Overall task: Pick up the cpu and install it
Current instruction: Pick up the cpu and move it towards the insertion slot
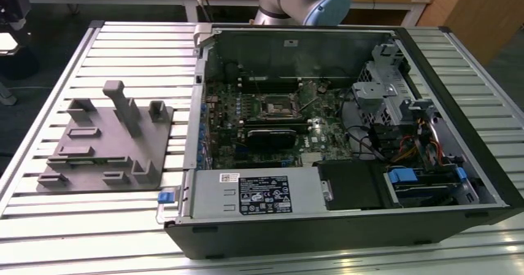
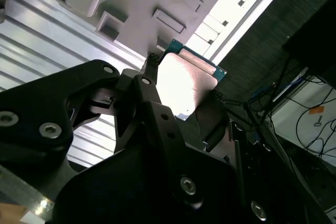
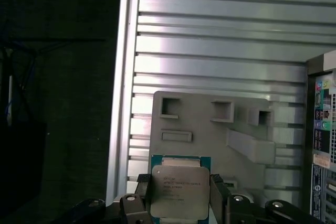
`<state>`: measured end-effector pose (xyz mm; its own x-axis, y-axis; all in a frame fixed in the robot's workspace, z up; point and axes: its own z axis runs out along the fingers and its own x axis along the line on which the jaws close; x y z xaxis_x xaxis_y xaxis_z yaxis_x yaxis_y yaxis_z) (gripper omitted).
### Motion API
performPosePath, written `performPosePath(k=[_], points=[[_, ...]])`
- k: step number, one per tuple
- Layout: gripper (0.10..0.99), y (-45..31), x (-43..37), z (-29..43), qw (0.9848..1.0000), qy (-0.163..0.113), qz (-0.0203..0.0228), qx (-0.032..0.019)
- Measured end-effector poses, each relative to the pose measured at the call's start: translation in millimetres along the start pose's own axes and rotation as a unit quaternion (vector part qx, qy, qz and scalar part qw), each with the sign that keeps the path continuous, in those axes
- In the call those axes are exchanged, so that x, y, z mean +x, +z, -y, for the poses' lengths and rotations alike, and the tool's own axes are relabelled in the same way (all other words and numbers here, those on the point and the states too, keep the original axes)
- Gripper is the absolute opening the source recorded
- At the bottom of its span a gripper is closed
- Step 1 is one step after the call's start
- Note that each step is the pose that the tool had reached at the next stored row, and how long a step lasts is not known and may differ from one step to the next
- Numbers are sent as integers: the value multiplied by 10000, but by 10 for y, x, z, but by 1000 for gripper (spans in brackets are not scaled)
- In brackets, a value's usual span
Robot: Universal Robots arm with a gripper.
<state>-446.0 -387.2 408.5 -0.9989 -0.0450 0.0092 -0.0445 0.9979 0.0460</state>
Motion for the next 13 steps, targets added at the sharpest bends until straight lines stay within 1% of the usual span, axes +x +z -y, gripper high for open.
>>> performPosePath(k=[8, 13], points=[[541, -109, 1, -11, 10000, 0, 1, 1], [541, -122, 0, -12, 10000, 0, 1, 1]])
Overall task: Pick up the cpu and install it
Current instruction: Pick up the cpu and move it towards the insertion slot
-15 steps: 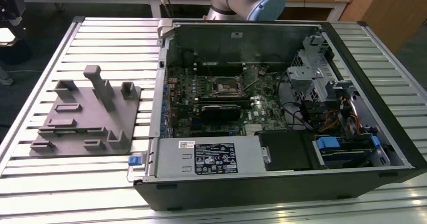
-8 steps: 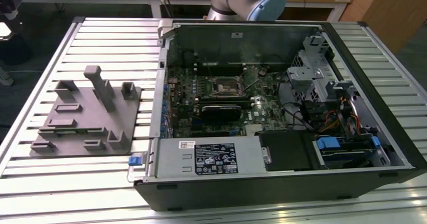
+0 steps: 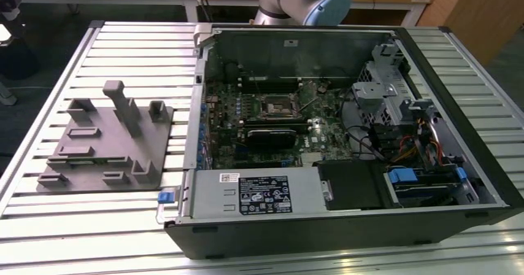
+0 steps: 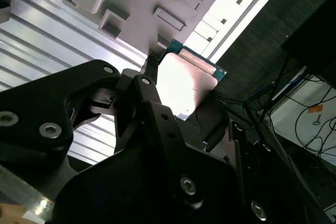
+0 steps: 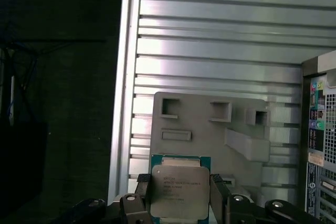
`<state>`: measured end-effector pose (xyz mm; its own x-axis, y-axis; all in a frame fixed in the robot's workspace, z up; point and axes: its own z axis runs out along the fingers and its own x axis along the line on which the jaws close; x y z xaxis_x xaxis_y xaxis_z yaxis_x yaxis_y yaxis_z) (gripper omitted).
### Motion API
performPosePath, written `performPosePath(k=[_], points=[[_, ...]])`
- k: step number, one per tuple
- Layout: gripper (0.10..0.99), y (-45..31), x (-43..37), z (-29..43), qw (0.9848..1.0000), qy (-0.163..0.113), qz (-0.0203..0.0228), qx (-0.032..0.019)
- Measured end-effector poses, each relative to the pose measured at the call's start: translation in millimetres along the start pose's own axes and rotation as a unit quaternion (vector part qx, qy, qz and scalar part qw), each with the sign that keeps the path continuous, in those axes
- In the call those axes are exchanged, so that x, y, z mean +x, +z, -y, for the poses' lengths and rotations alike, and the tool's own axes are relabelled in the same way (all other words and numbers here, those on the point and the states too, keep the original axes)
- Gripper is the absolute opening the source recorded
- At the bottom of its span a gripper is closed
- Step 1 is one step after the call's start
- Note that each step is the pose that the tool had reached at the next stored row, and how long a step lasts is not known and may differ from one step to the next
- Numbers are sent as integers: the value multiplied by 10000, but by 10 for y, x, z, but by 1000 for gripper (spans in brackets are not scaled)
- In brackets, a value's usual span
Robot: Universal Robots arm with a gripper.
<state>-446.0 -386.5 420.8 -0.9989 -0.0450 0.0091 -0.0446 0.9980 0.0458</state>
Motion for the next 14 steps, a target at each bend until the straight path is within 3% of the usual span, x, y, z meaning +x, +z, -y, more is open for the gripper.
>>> performPosePath(k=[8, 14], points=[[541, -3, -46, 2, 10000, -5, -1, 1], [541, -3, -132, 6, 10000, -22, -1, 0]])
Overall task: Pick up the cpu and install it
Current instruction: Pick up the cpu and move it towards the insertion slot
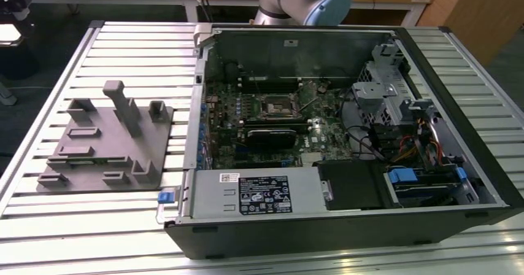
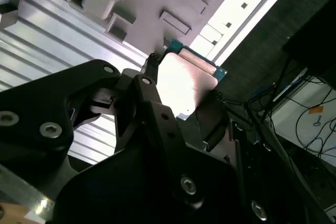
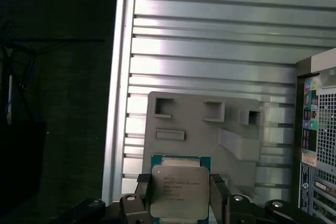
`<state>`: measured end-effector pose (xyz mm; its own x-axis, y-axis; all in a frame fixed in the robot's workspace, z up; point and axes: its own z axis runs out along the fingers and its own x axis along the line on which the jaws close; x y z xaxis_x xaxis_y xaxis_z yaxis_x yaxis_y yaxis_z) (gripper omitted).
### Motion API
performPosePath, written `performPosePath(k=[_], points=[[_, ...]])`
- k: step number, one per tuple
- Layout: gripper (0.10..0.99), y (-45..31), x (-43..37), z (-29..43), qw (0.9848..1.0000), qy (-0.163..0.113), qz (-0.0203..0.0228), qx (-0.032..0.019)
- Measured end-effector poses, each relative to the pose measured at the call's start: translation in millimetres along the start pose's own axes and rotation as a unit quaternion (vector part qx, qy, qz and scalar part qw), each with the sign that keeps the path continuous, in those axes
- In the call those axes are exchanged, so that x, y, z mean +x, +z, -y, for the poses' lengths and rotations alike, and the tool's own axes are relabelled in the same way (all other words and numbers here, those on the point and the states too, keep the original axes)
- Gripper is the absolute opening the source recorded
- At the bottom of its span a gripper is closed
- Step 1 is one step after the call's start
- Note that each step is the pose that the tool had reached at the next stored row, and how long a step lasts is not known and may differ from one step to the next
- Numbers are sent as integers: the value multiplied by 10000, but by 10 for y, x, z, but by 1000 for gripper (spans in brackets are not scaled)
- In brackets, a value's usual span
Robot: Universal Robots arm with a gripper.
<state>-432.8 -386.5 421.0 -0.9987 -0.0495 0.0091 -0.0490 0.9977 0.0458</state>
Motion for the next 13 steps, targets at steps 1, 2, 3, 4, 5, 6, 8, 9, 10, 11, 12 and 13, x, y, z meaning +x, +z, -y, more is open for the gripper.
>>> performPosePath(k=[1, 2, 3, 4, 5, 6, 8, 9, 10, 11, 12, 13], points=[[541, 0, -10, 0, 10000, 0, 0, 0], [541, -1, -19, 1, 10000, 0, -1, 0], [541, -1, -28, 1, 10000, 0, -2, 0], [541, -1, -37, 2, 10000, 0, -2, 0], [541, -2, -48, 2, 10000, 0, -3, 0], [541, -2, -58, 3, 10000, 0, -3, 0], [541, -5, -71, 3, 10000, 0, -5, 0], [541, -10, -72, 3, 10000, 1, -6, 1], [541, -15, -73, 2, 10000, 1, -4, 0], [541, -21, -74, 2, 10000, 1, -4, 0], [541, -29, -75, 2, 10000, 0, -5, 0], [541, -37, -75, 1, 10000, 0, -5, 0]])
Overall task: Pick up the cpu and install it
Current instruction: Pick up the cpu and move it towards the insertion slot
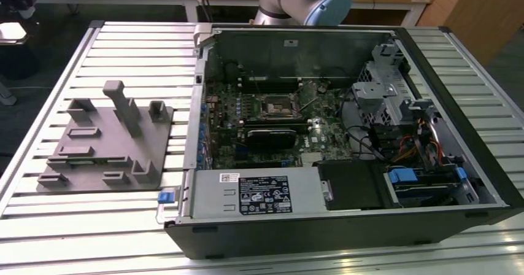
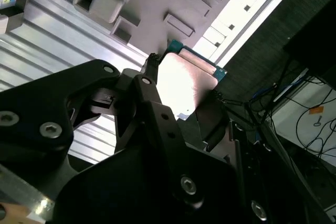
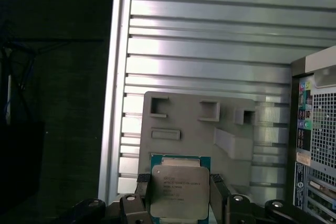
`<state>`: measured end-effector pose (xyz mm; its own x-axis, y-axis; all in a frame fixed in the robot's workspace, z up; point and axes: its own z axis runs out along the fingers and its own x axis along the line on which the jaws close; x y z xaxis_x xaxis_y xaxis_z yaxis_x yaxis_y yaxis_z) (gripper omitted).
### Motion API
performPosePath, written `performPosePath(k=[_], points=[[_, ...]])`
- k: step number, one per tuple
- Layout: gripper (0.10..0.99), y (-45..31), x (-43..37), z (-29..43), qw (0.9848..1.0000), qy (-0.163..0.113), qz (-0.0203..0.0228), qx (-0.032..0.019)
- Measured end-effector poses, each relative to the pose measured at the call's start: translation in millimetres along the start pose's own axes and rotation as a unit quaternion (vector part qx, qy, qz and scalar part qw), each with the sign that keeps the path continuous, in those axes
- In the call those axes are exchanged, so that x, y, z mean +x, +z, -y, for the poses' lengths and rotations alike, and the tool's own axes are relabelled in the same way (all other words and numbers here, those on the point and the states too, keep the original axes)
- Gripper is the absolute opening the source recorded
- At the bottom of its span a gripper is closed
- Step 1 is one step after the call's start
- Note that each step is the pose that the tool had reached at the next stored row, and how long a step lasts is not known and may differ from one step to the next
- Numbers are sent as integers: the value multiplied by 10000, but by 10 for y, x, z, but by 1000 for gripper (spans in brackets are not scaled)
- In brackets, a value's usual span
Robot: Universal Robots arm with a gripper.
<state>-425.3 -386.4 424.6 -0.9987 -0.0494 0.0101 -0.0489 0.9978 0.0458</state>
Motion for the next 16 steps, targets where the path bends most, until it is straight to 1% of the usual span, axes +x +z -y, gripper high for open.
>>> performPosePath(k=[5, 6, 8, 11, 16], points=[[541, -66, -1, -4, 10000, -1, 0, 0], [541, -166, 0, -13, 10000, 0, -1, 0], [541, -206, 1, -16, 10000, 0, 0, 0], [541, -218, -17, -16, 10000, 0, 1, 0], [541, -220, -89, -13, 10000, 0, 0, 0]])
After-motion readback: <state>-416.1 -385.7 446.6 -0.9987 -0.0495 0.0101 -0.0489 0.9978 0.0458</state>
